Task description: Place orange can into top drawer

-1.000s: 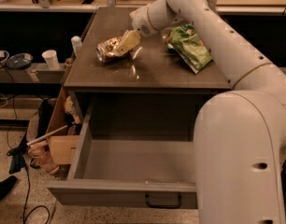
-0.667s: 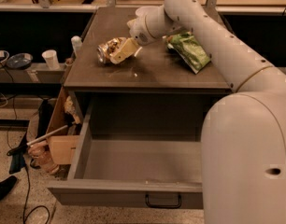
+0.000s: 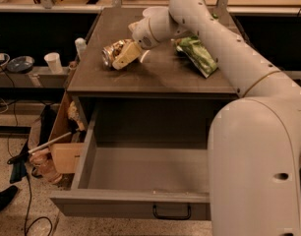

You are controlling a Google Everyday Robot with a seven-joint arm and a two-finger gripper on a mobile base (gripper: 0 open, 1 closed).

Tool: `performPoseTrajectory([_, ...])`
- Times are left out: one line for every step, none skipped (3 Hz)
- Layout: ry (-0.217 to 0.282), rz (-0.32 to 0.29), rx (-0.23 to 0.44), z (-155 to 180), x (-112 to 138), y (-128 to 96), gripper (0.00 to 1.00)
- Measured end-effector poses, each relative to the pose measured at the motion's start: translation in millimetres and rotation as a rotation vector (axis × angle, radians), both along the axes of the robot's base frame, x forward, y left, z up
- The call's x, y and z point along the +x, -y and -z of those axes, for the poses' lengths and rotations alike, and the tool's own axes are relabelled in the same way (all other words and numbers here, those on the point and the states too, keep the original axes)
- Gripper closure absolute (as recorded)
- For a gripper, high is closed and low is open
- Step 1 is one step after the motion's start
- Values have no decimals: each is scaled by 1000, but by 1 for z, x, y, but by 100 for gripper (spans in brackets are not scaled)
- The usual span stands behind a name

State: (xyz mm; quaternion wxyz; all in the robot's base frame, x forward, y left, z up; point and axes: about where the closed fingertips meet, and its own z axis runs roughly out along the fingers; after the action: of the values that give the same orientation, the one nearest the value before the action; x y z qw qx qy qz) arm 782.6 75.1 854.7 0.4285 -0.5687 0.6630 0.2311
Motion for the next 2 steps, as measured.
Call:
performPoseTrajectory([0,-3,1,0,0,-1,0])
performPoseTrajectory([0,-3,1,0,0,-1,18])
